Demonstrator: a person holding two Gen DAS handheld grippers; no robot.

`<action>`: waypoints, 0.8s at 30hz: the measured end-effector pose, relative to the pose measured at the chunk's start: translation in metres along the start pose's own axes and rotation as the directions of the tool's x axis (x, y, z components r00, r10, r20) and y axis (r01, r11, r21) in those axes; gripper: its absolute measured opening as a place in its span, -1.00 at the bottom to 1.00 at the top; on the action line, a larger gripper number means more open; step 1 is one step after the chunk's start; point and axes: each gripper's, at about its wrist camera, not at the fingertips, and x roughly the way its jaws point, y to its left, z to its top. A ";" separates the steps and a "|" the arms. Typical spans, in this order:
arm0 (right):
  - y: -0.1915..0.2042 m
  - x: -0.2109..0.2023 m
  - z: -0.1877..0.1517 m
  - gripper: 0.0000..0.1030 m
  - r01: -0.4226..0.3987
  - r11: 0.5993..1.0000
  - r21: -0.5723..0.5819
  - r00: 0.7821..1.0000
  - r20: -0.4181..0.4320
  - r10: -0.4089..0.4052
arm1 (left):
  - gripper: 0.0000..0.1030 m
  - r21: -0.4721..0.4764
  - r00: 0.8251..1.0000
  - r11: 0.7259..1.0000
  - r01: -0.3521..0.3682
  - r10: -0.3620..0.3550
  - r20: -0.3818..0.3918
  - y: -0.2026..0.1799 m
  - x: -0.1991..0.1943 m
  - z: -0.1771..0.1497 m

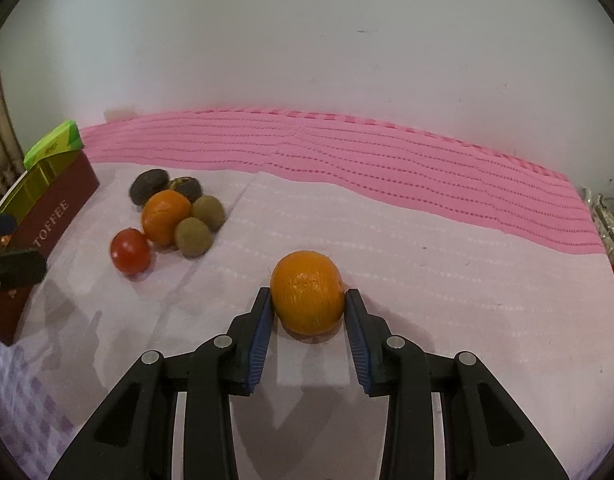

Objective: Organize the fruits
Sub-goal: 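Grasp the small red tomato with the left tool while the right tool holds the tangerine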

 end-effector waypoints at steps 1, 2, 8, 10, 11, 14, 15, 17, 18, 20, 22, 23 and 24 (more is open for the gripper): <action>-0.004 0.000 0.000 -0.28 0.009 1.000 0.002 1.000 -0.001 -0.009 | 0.83 0.004 1.000 1.000 0.005 -0.005 -0.004 -0.004 0.003 0.000; -0.008 0.001 -0.001 -0.28 0.009 1.000 0.014 1.000 -0.004 -0.009 | 0.81 0.009 1.000 1.000 0.009 -0.009 -0.007 -0.007 0.007 0.001; -0.025 0.007 -0.002 -0.29 -0.009 0.996 0.091 1.000 -0.029 0.012 | 0.55 0.014 0.998 0.999 0.049 -0.048 -0.033 -0.026 0.029 0.008; -0.023 0.008 -0.002 -0.29 0.001 0.997 0.079 0.999 -0.032 0.002 | 0.46 -0.005 0.998 0.998 0.058 -0.058 -0.034 -0.027 0.033 0.011; -0.022 0.009 -0.001 -0.29 0.001 0.997 0.077 0.999 -0.032 0.001 | 0.39 -0.010 0.997 0.998 0.063 -0.064 -0.037 -0.028 0.035 0.012; -0.023 0.009 -0.002 -0.29 0.000 0.997 0.077 1.000 -0.031 0.002 | 0.34 -0.018 0.996 0.997 0.074 -0.075 -0.044 -0.032 0.041 0.017; -0.023 0.009 -0.002 -0.29 0.002 0.997 0.076 1.000 -0.032 0.001 | 0.34 -0.018 0.996 0.997 0.076 -0.077 -0.044 -0.033 0.043 0.018; -0.023 0.010 -0.001 -0.27 0.002 0.997 0.073 0.999 -0.032 0.000 | 0.27 -0.016 0.996 0.997 0.076 -0.077 -0.049 -0.035 0.046 0.020; -0.023 0.010 -0.001 -0.27 0.002 0.997 0.072 1.000 -0.031 0.001 | 0.22 -0.015 0.995 0.997 0.078 -0.079 -0.054 -0.035 0.049 0.021; -0.023 0.010 -0.001 -0.27 0.002 0.997 0.072 1.000 -0.031 0.000 | 0.06 -0.017 0.995 0.996 0.084 -0.084 -0.061 -0.037 0.051 0.022; -0.023 0.010 -0.001 -0.27 0.004 0.998 0.071 1.000 -0.031 -0.002 | -0.01 -0.019 0.995 0.997 0.077 -0.078 -0.060 -0.035 0.052 0.022; -0.022 0.010 -0.002 -0.27 0.005 0.997 0.071 1.000 -0.031 -0.003 | -0.12 -0.023 0.995 0.996 0.083 -0.084 -0.056 -0.035 0.052 0.022; -0.022 0.010 -0.002 -0.27 0.005 0.997 0.071 1.000 -0.031 -0.003 | -0.18 -0.027 0.994 0.996 0.088 -0.090 -0.057 -0.033 0.054 0.022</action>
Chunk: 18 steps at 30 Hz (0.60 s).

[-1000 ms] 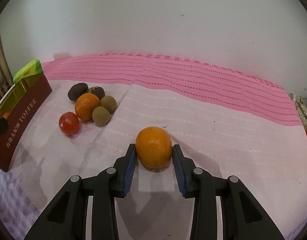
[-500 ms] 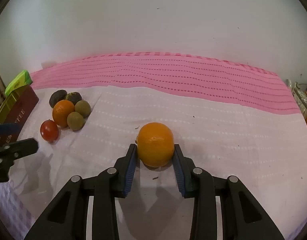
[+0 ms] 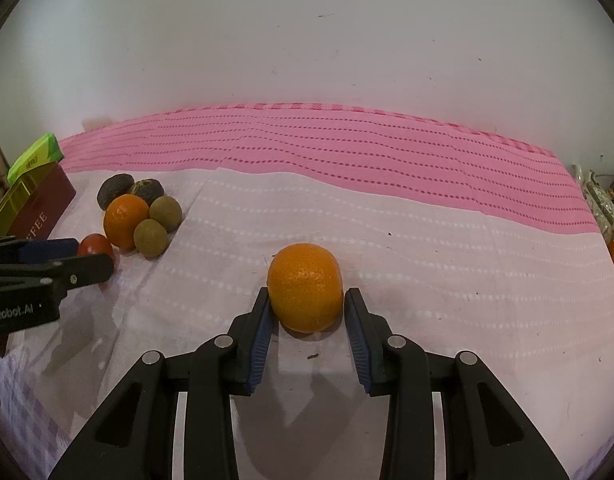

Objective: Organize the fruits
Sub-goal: 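Grasp the small red tomato with the left tool while the right tool holds the tangerine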

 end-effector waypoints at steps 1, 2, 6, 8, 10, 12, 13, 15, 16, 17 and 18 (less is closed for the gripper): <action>0.000 0.000 0.000 -0.27 0.001 1.000 -0.001 1.000 0.000 -0.001 | -0.25 -0.001 1.000 1.000 0.002 -0.003 -0.007 0.001 0.001 -0.001; 0.000 0.000 0.000 -0.27 0.001 1.000 -0.001 1.000 0.000 -0.001 | -0.34 -0.003 1.000 1.000 0.005 -0.005 -0.012 0.002 0.001 -0.001; 0.001 -0.001 0.000 -0.27 0.002 1.000 -0.002 1.000 0.001 -0.002 | -0.50 -0.004 1.000 1.000 0.002 -0.002 -0.015 0.005 -0.003 -0.007; 0.001 -0.001 0.000 -0.27 0.002 1.000 -0.002 1.000 0.001 -0.002 | -0.50 -0.015 1.000 1.000 0.012 -0.012 -0.018 0.008 -0.005 -0.010; 0.001 -0.001 0.000 -0.27 0.002 1.000 -0.002 1.000 0.001 -0.002 | -0.50 -0.018 1.000 1.000 0.017 -0.017 -0.022 0.011 -0.008 -0.015; 0.001 -0.001 0.000 -0.27 0.002 1.000 -0.002 1.000 0.001 -0.002 | -0.51 -0.019 0.999 1.000 0.022 -0.023 -0.028 0.014 -0.012 -0.020; 0.001 -0.001 0.000 -0.27 0.002 1.000 -0.003 1.000 0.001 -0.002 | -0.51 -0.021 0.999 0.999 0.027 -0.027 -0.029 0.015 -0.014 -0.022; 0.001 -0.001 0.000 -0.27 0.003 1.000 -0.003 1.000 0.001 -0.003 | -0.51 -0.022 0.999 0.999 0.037 -0.038 -0.029 0.017 -0.020 -0.026; 0.001 0.000 0.000 -0.27 0.004 1.000 -0.004 1.000 0.002 -0.004 | -0.51 -0.024 0.999 0.999 0.040 -0.041 -0.025 0.019 -0.025 -0.029; 0.001 0.000 0.000 -0.27 0.003 1.000 -0.003 1.000 0.002 -0.003 | -0.52 -0.025 0.999 0.999 0.042 -0.043 -0.022 0.020 -0.028 -0.031; 0.001 0.000 0.000 -0.27 0.003 1.000 -0.004 1.000 0.002 -0.003 | -0.52 -0.028 0.999 0.999 0.045 -0.045 -0.015 0.022 -0.034 -0.034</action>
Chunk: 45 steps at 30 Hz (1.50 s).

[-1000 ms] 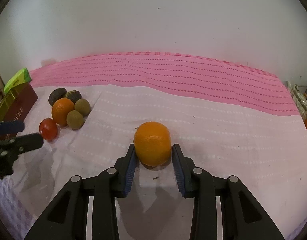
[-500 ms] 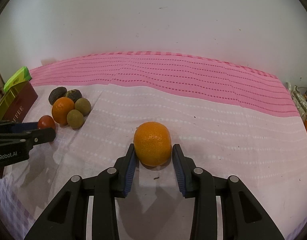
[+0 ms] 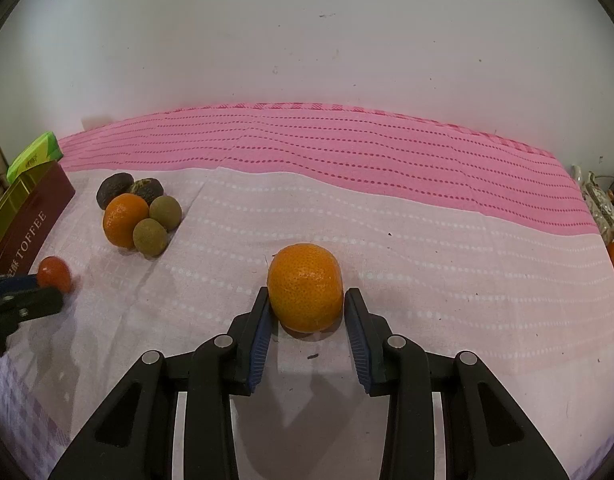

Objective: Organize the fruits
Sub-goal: 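Grasp the small red tomato with the left tool while the right tool holds the tangerine, then carry the red tomato into the gold tin and open the left tool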

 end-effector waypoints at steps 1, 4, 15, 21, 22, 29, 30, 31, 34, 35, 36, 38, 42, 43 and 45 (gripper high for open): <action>0.000 0.000 0.000 -0.27 0.001 1.000 -0.001 1.000 0.000 -0.001 | -0.55 -0.003 1.000 1.000 0.003 -0.003 0.006 0.001 -0.004 -0.002; 0.000 0.000 0.000 -0.27 0.003 1.000 -0.003 1.000 0.000 -0.003 | -0.73 0.004 0.999 1.000 0.017 -0.017 0.029 0.004 -0.021 -0.008; 0.002 0.000 0.000 -0.27 0.014 1.000 -0.009 1.000 0.001 -0.014 | -0.29 0.006 0.999 0.999 0.034 -0.034 0.025 0.011 -0.029 -0.012; 0.001 0.000 0.000 -0.27 0.011 1.000 -0.006 1.000 0.000 -0.011 | -0.29 -0.009 1.000 1.000 0.017 -0.017 0.010 0.017 -0.014 -0.002; 0.001 0.000 0.000 -0.27 0.010 1.000 -0.005 1.000 0.000 -0.010 | -0.29 -0.010 1.000 1.000 0.008 -0.008 0.006 0.019 -0.010 0.000; 0.000 0.000 0.000 -0.27 0.005 1.000 -0.001 1.000 0.001 -0.005 | -0.22 0.022 1.000 1.000 0.013 -0.013 -0.010 0.013 0.006 0.008; 0.000 0.000 0.000 -0.27 0.004 1.000 -0.001 1.000 0.000 -0.004 | -0.23 0.032 1.000 0.999 0.007 -0.006 -0.015 0.010 0.009 0.009; 0.000 0.000 0.000 -0.27 0.004 1.000 0.000 1.000 0.001 -0.004 | -0.25 0.035 1.000 0.999 0.004 -0.003 -0.020 0.008 0.012 0.009; 0.000 -0.001 0.000 -0.27 0.003 1.000 0.000 1.000 0.001 -0.003 | -0.25 0.031 0.999 0.999 0.013 -0.011 -0.035 0.007 0.018 0.009; 0.000 0.000 0.000 -0.27 0.004 1.000 0.000 1.000 0.000 -0.004 | -0.28 0.028 0.999 0.999 0.019 -0.018 -0.039 0.007 0.019 0.009; 0.000 0.000 0.000 -0.27 0.004 1.000 0.000 1.000 0.000 -0.004 | -0.29 0.028 0.999 0.999 0.019 -0.018 -0.038 0.007 0.020 0.008; 0.000 0.000 0.000 -0.27 0.004 1.000 0.000 1.000 0.000 -0.004 | -0.30 0.033 0.999 0.999 0.025 -0.023 -0.035 0.007 0.019 0.007; 0.000 0.000 0.000 -0.27 0.004 1.000 0.000 1.000 0.001 -0.004 | -0.46 0.034 0.999 0.999 0.035 -0.034 -0.031 0.009 0.018 0.004; 0.000 0.000 0.000 -0.27 0.004 1.000 0.000 1.000 0.001 -0.004 | -0.46 0.032 0.999 0.999 0.038 -0.037 -0.030 0.010 0.017 0.003; 0.000 0.000 0.000 -0.27 0.004 1.000 0.000 1.000 0.001 -0.004 | -0.46 0.033 0.999 0.999 0.039 -0.038 -0.028 0.011 0.016 0.001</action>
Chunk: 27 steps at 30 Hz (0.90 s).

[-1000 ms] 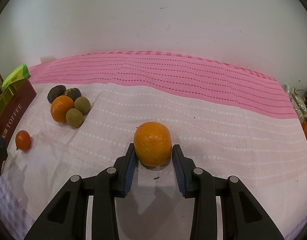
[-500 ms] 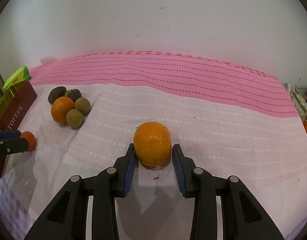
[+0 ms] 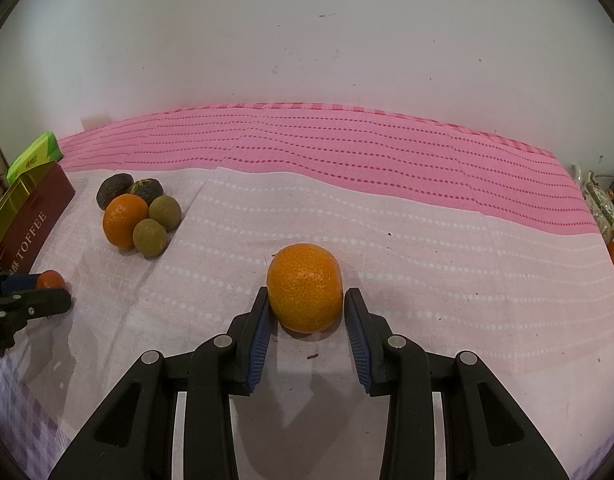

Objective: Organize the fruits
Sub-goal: 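Carry the red tomato into the gold tin and open the left tool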

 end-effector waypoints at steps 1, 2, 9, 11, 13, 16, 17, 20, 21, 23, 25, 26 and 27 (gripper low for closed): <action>0.000 0.000 0.000 -0.27 0.000 1.000 0.000 1.000 0.000 0.000 | -0.47 0.000 1.000 1.000 0.000 0.000 0.000 0.001 -0.001 -0.001; 0.000 0.000 0.000 -0.27 0.000 1.000 0.000 1.000 0.000 0.000 | -0.47 0.001 1.000 1.000 0.000 0.000 -0.001 0.000 -0.001 -0.002; 0.000 0.000 0.000 -0.27 0.000 1.000 0.000 1.000 0.000 0.000 | -0.47 -0.001 1.000 1.000 -0.005 0.005 0.008 0.001 -0.013 -0.008; 0.000 0.000 0.000 -0.27 0.001 1.000 -0.001 1.000 0.000 -0.001 | -0.47 -0.007 1.000 1.000 -0.010 0.010 0.008 0.002 -0.018 -0.010; 0.000 0.000 0.000 -0.27 0.000 1.000 -0.001 1.000 0.000 0.000 | -0.47 -0.013 1.000 1.000 -0.006 0.006 0.008 0.002 -0.023 -0.013; 0.000 0.000 0.000 -0.27 0.001 1.000 -0.001 1.000 0.000 -0.001 | -0.47 -0.005 1.000 1.000 -0.020 0.020 0.008 0.000 -0.032 -0.017; 0.000 0.000 0.000 -0.27 0.001 1.000 -0.001 1.000 0.000 -0.001 | -0.47 -0.002 1.000 1.000 -0.024 0.024 0.011 0.000 -0.036 -0.017; 0.000 0.000 0.000 -0.27 0.001 1.000 -0.001 1.000 0.000 -0.001 | -0.47 0.000 0.999 1.000 -0.023 0.023 0.026 0.002 -0.049 -0.018; 0.000 0.000 0.000 -0.27 0.000 1.000 0.000 1.000 0.001 0.000 | -0.47 -0.001 0.999 1.000 -0.021 0.021 0.031 0.003 -0.053 -0.018; 0.000 0.000 0.000 -0.27 0.001 1.000 -0.001 1.000 0.001 -0.001 | -0.47 0.000 0.999 1.000 -0.023 0.023 0.042 0.007 -0.062 -0.019; 0.000 0.000 0.000 -0.27 0.001 1.000 -0.001 1.000 0.001 -0.001 | -0.47 -0.003 0.998 1.000 -0.029 0.030 0.059 0.013 -0.072 -0.019; 0.000 0.000 0.000 -0.27 0.001 1.000 -0.001 1.000 0.001 -0.001 | -0.47 -0.007 0.997 0.999 -0.032 0.032 0.064 0.016 -0.075 -0.019; 0.000 0.000 0.000 -0.27 0.001 1.000 -0.001 1.000 0.001 -0.001 | -0.47 -0.014 0.997 0.999 -0.037 0.038 0.072 0.021 -0.080 -0.019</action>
